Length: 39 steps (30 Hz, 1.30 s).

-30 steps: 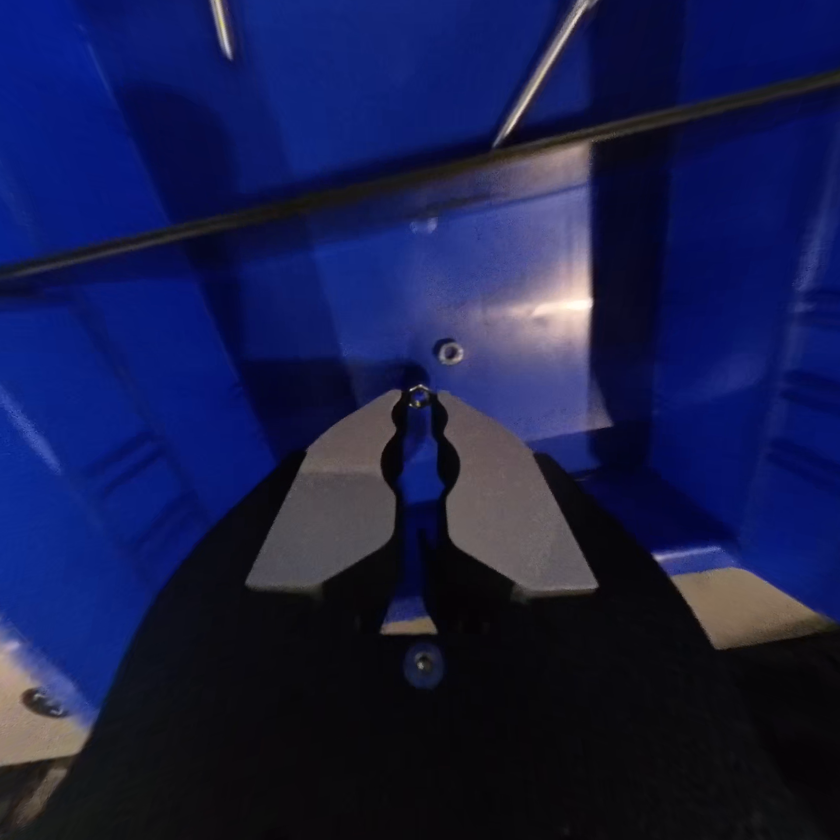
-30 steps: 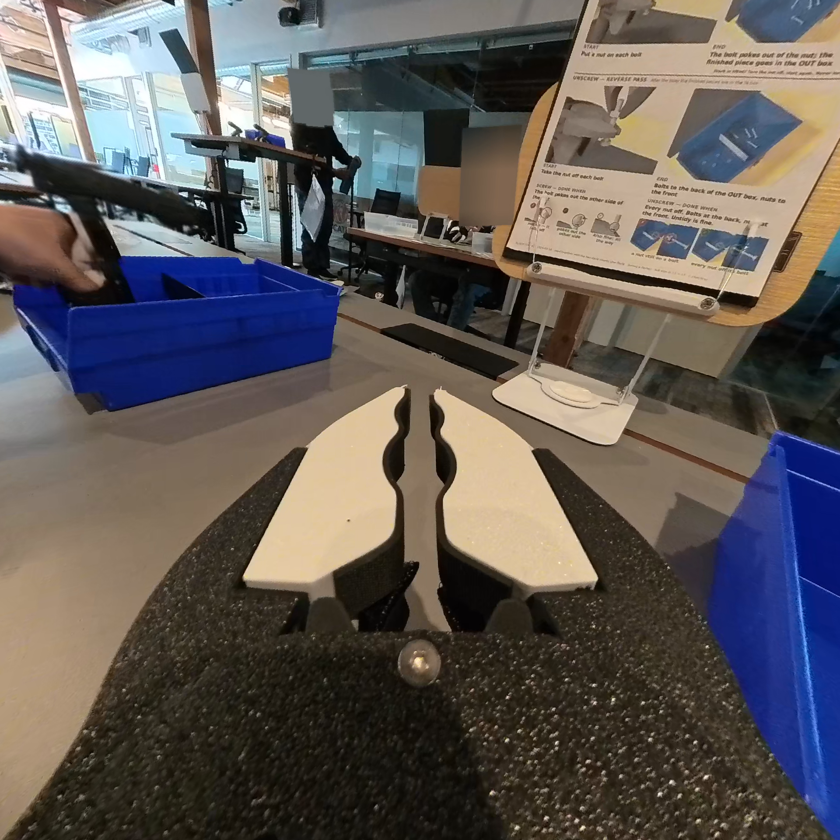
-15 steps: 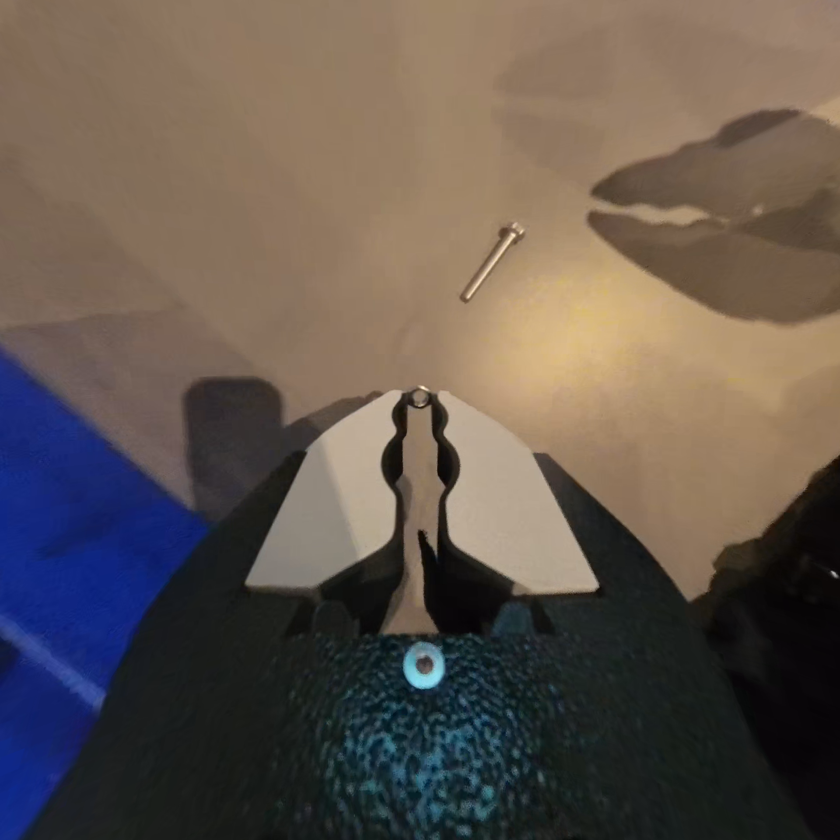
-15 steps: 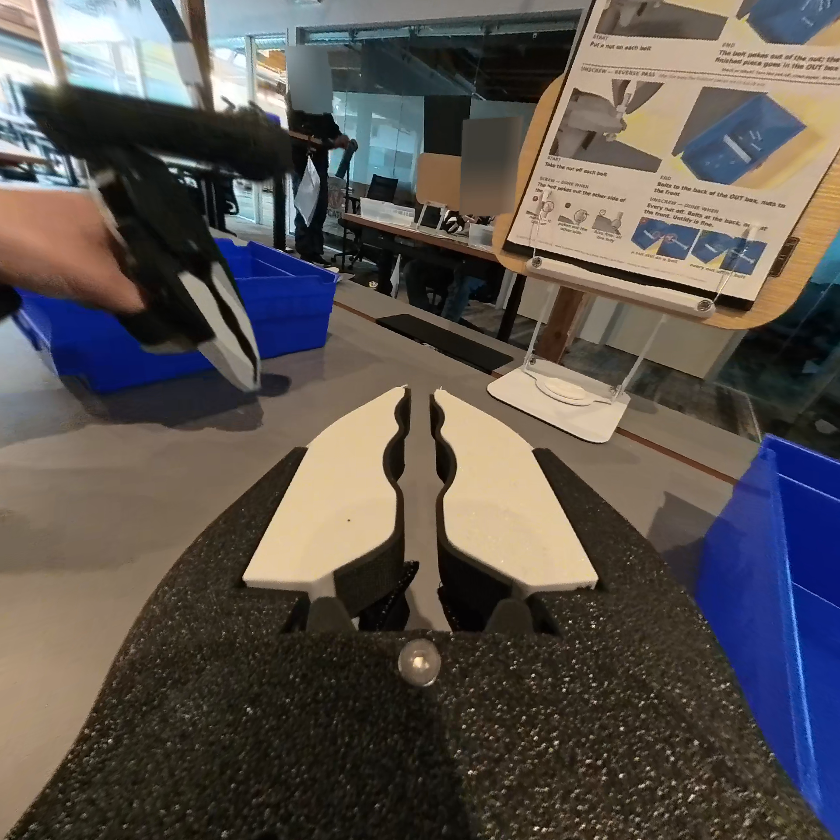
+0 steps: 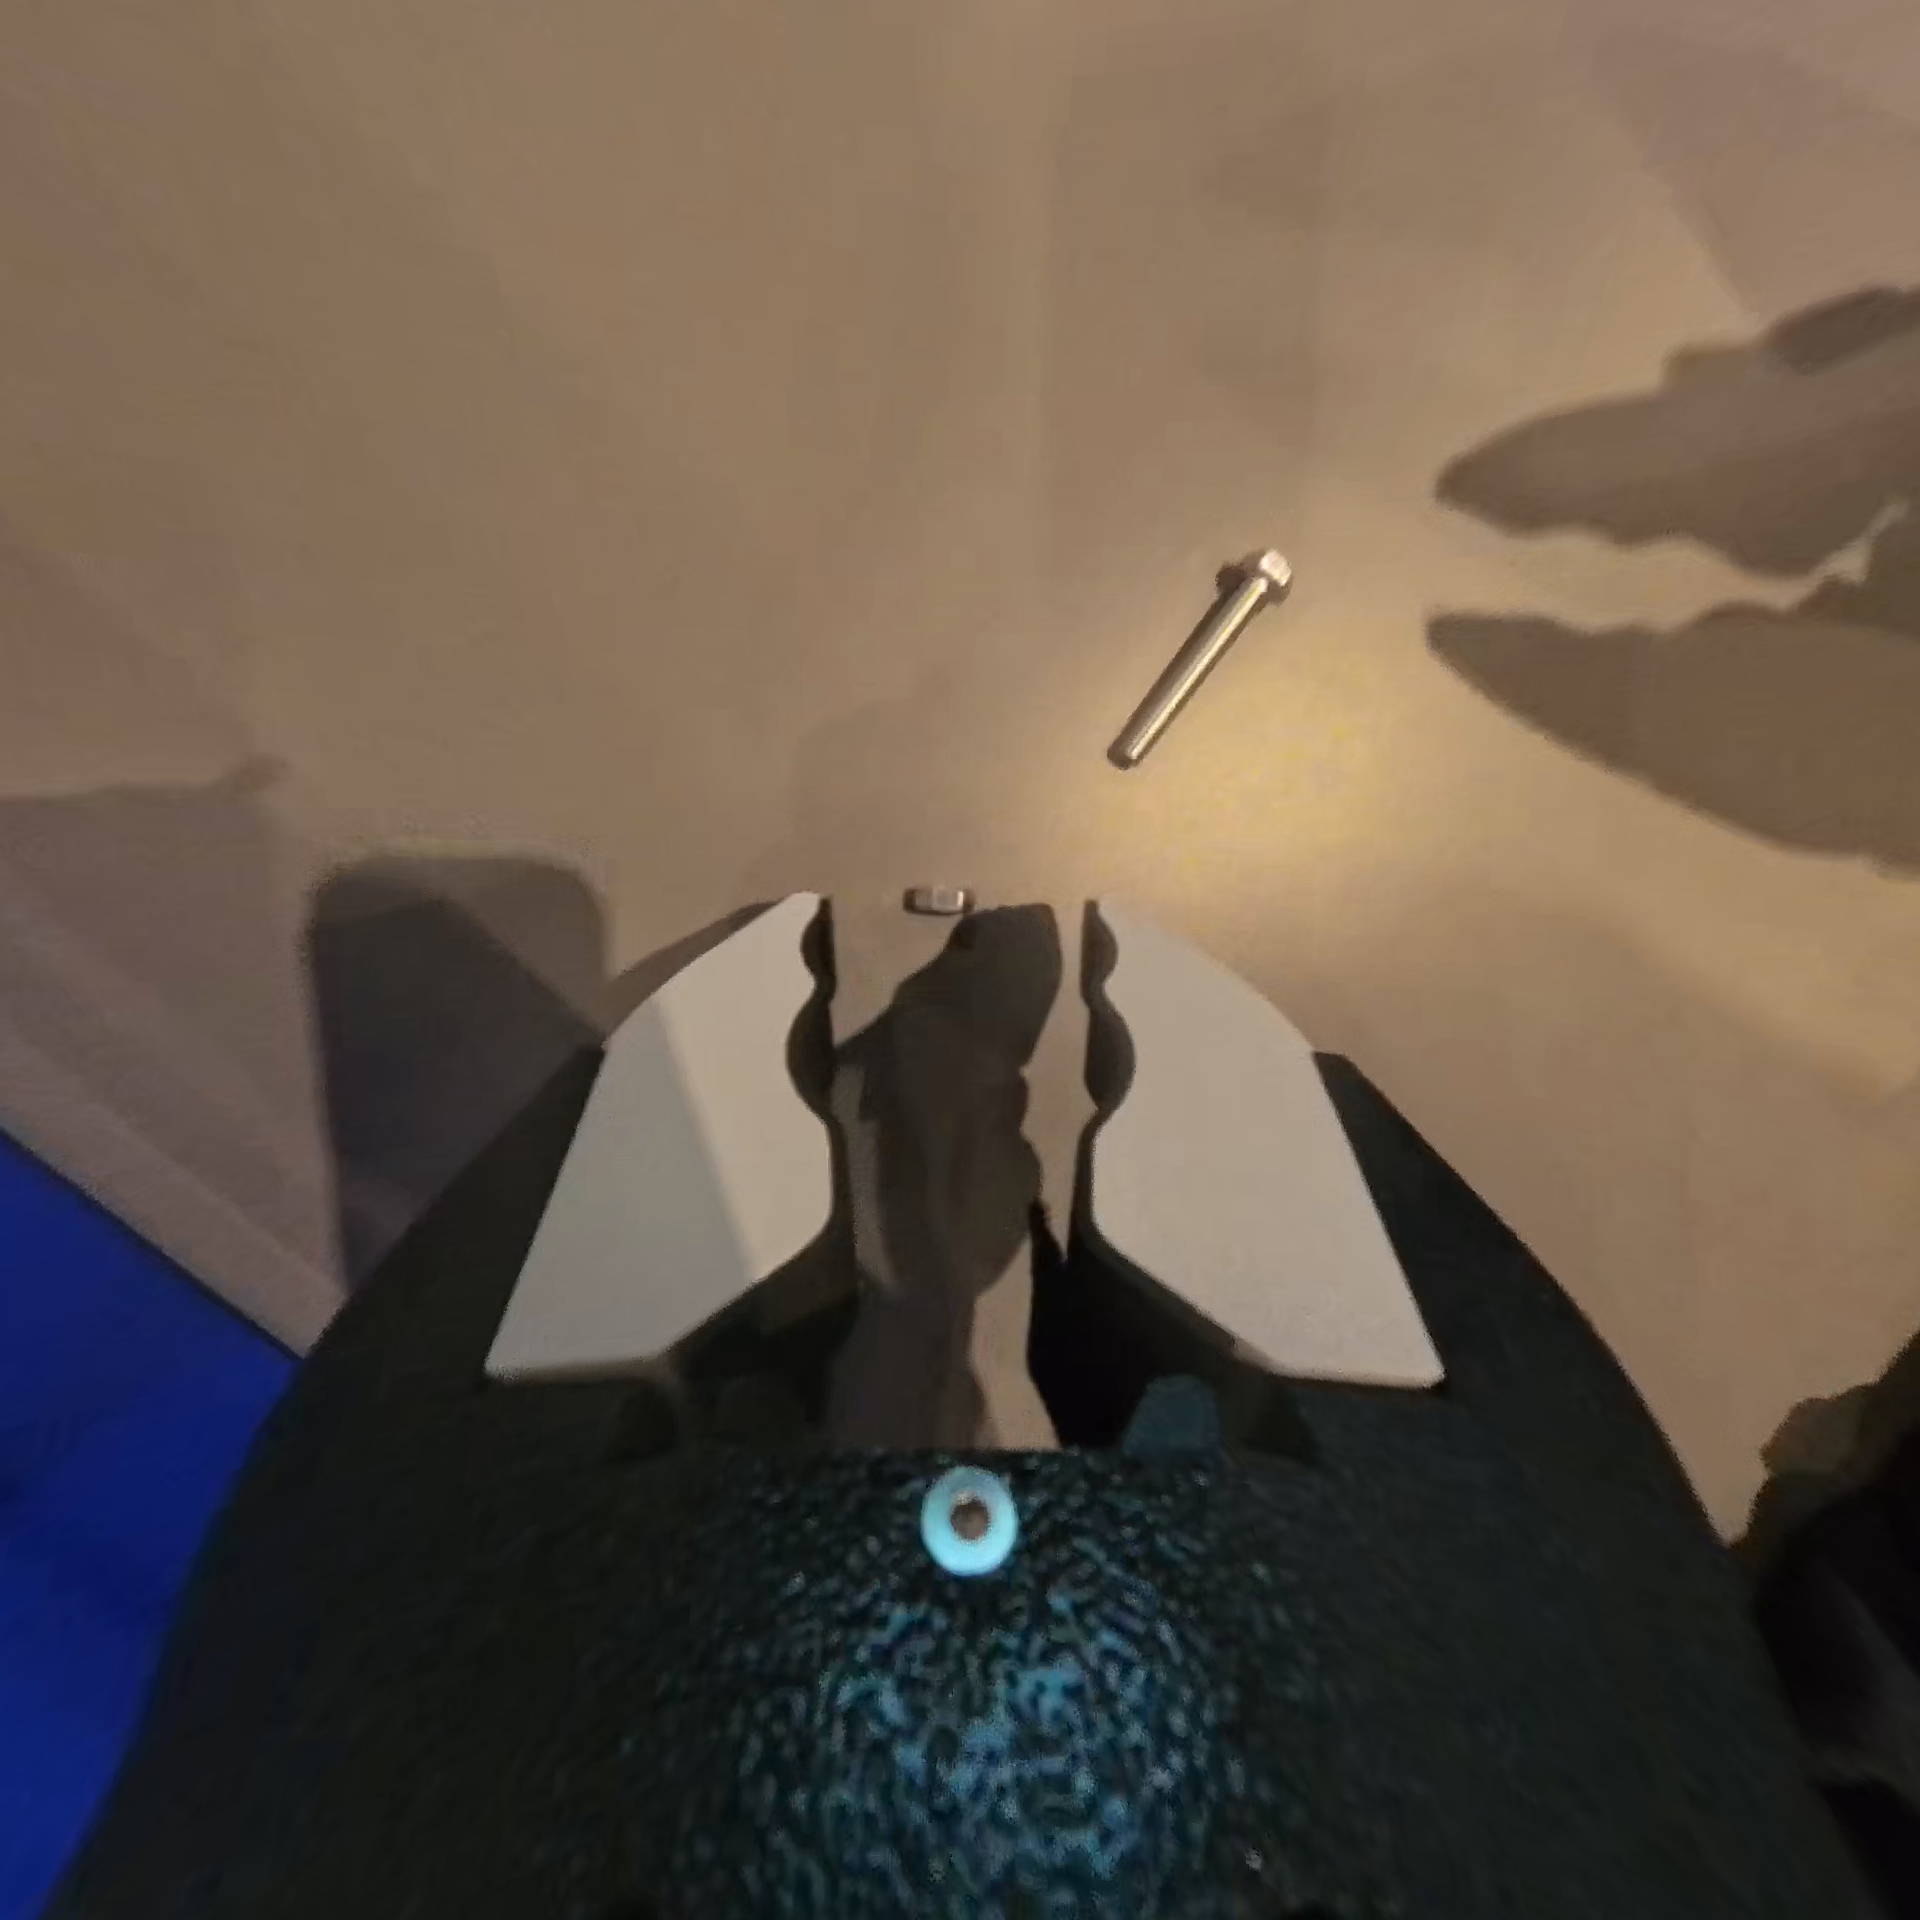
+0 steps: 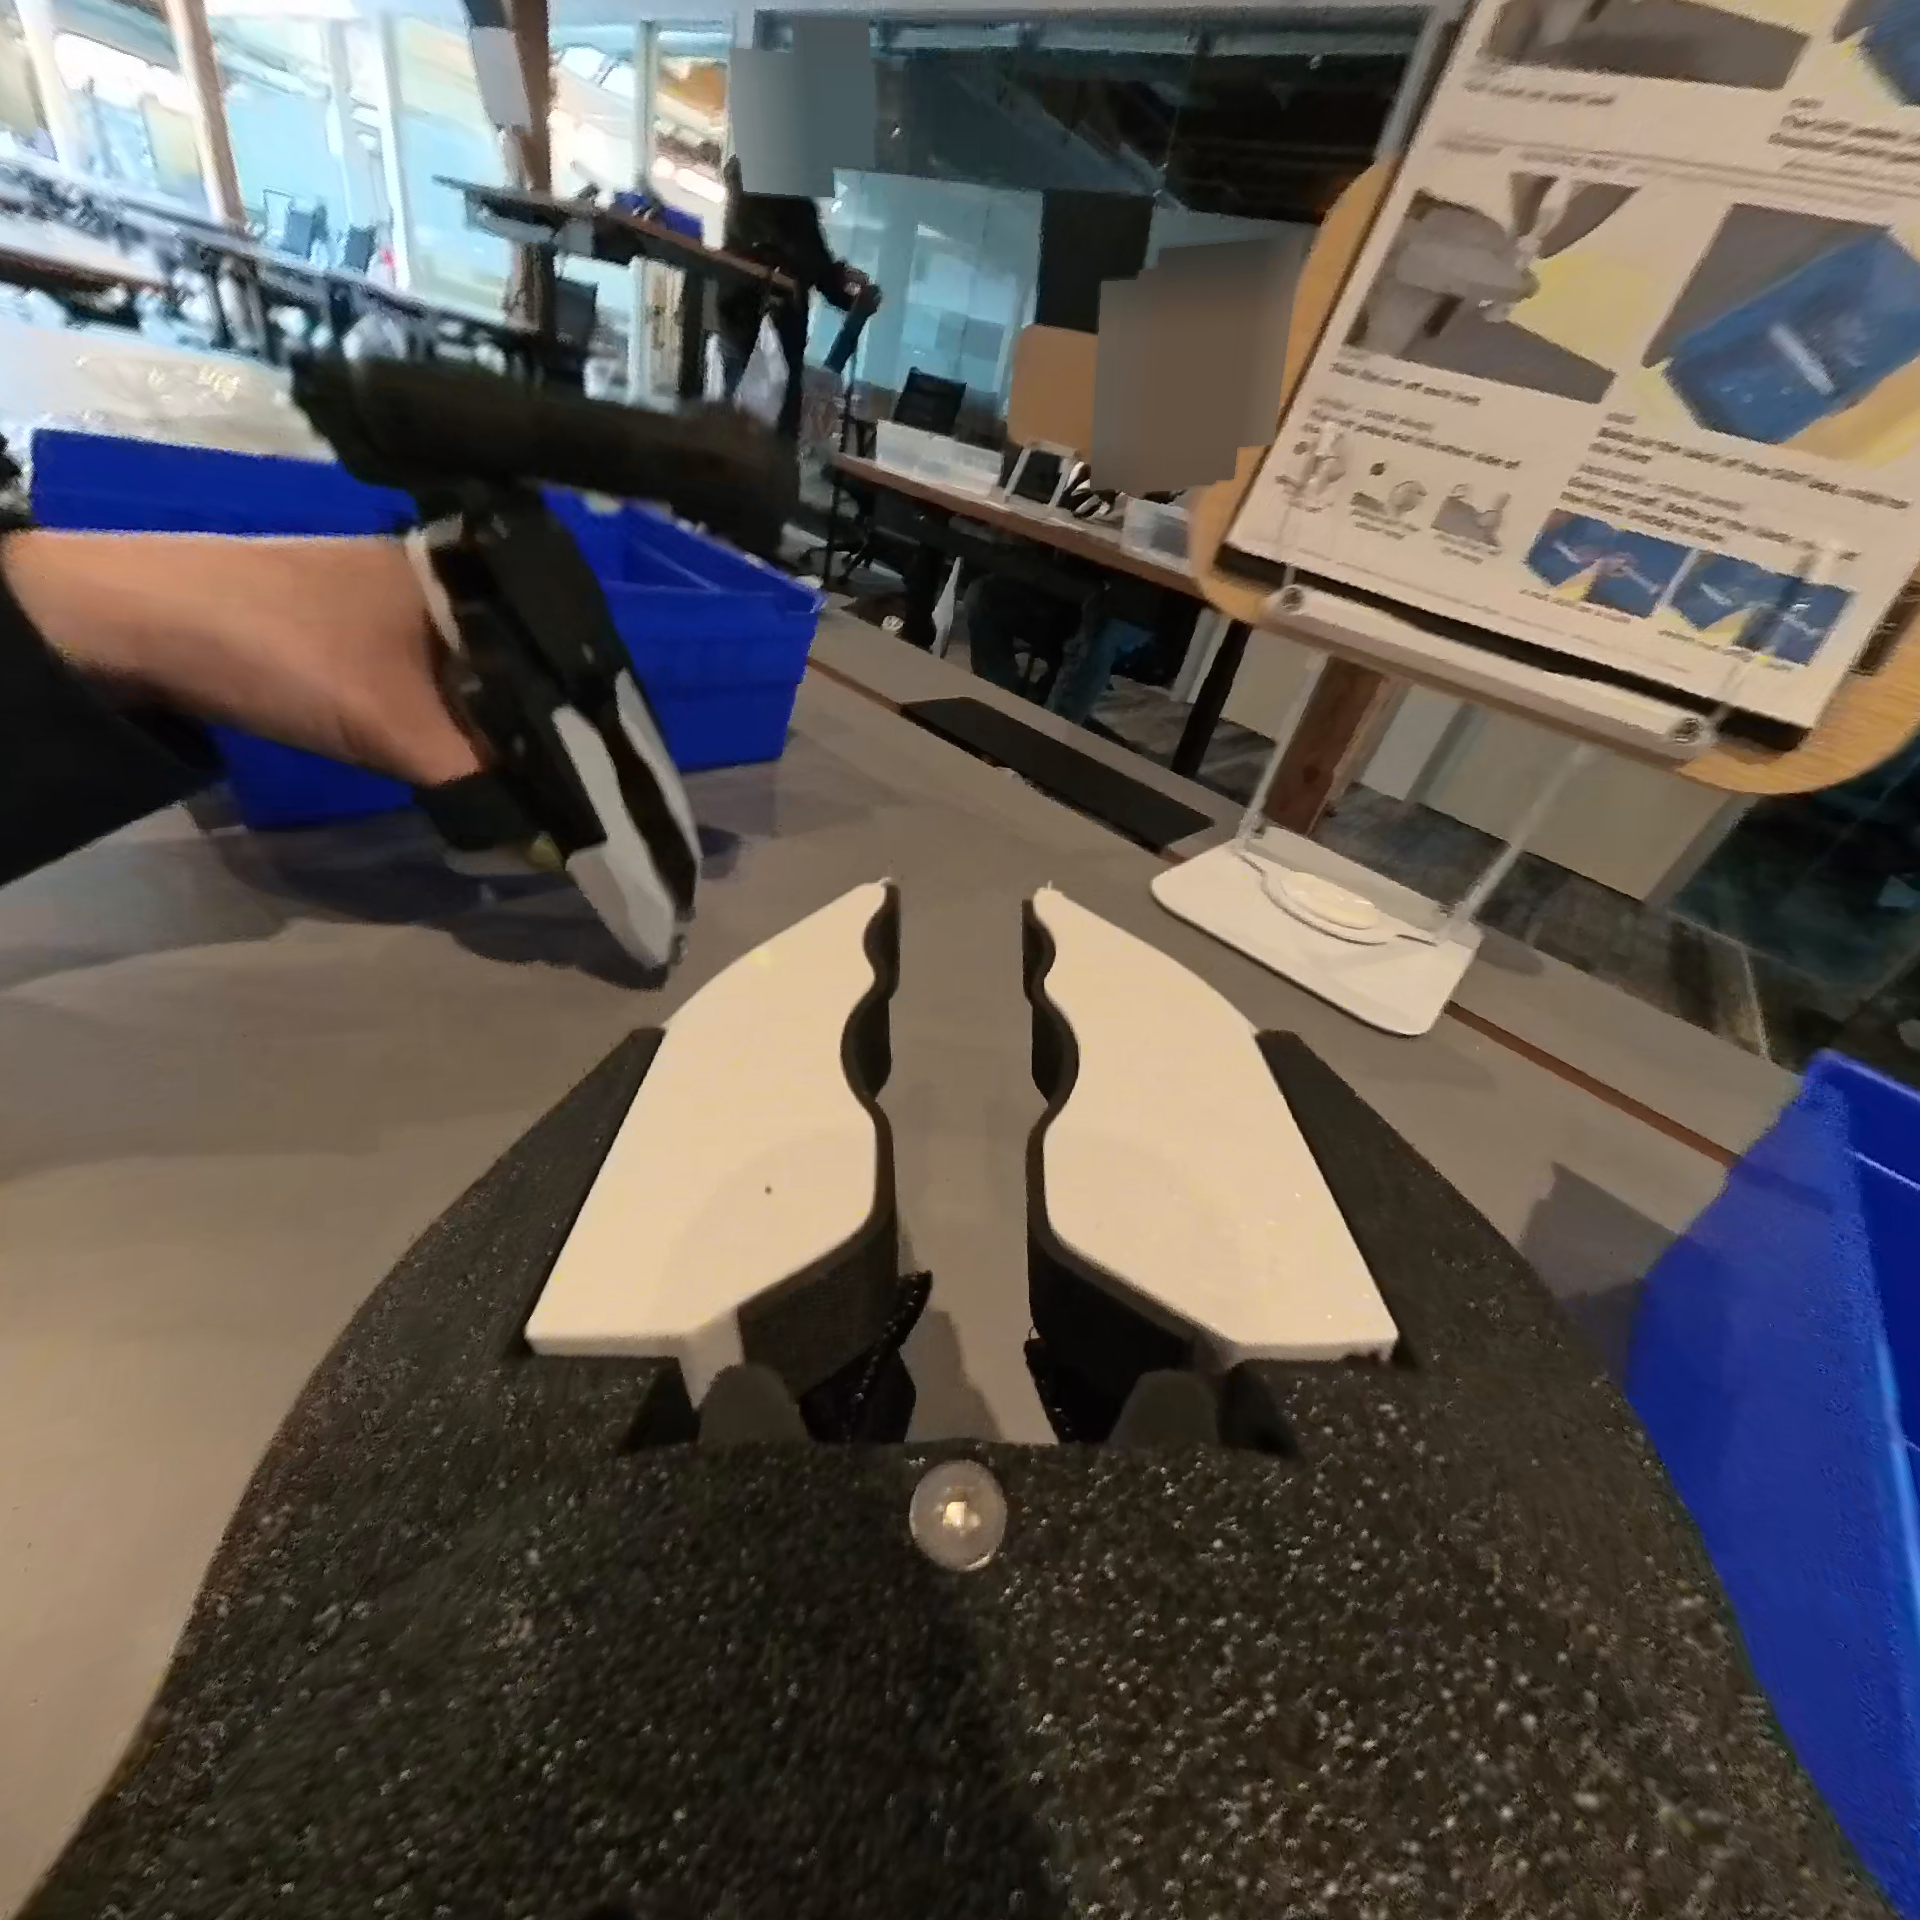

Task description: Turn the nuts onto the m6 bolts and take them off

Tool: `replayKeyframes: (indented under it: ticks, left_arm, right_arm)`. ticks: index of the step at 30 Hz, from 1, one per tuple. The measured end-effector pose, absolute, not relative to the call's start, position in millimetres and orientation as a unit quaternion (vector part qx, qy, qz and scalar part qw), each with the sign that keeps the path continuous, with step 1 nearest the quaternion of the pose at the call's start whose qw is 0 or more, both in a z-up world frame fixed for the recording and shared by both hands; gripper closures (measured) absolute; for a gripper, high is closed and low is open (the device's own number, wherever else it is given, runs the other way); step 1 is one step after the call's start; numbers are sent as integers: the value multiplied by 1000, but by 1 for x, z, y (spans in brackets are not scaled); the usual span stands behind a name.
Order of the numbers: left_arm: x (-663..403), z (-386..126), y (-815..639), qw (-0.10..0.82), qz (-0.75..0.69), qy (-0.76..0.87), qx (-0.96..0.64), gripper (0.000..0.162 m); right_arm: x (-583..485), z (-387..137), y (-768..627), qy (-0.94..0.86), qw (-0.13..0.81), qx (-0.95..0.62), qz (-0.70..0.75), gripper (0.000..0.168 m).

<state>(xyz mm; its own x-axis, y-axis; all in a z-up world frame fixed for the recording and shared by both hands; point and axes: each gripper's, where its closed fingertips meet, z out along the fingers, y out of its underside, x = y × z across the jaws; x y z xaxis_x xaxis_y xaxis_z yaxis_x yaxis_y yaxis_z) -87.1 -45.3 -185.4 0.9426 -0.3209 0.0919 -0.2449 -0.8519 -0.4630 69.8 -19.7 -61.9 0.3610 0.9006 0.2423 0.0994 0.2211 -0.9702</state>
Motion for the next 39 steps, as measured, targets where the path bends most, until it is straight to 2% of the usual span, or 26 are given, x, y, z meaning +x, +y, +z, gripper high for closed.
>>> replayKeyframes:
  ticks: [3,7,11,17,21,24,25,29,33,36,39]
  left_arm:
    - [-90,-166,-34,307,-85,133,-938,111]
    - [-90,-128,-21,435,-117,105,-887,115]
    - [-98,-102,-16,517,-95,95,-846,121]
    - [-110,-90,-18,557,-59,83,-824,126]
    - [-114,-90,-18,562,-70,73,-821,126]
    - [-112,-86,-19,570,-73,79,-815,118]
    - [-112,-86,-18,572,-72,79,-813,116]
    - [-114,-89,-16,577,-69,81,-810,112]
    - [-106,-91,-15,583,-97,96,-801,112]
    - [-79,-87,-15,592,-186,136,-772,110]
    - [-39,-82,-25,576,-317,191,-728,106]
  right_arm:
    - [55,-79,-23,-520,586,-537,312,149]
    - [30,-106,-24,-627,496,-525,291,152]
    - [0,-140,-33,-739,369,-499,260,156]
    - [-32,-175,-37,-823,241,-479,189,156]
    - [-42,-184,-25,-847,232,-462,128,155]
    - [-45,-193,-29,-853,196,-464,133,157]
    - [-45,-195,-30,-853,186,-468,134,162]
    - [-48,-188,-25,-832,218,-485,157,163]
    - [-49,-138,-16,-741,331,-508,287,163]
    - [-38,-89,-14,-636,387,-500,442,164]
    - [-22,-62,-18,-548,382,-482,567,164]
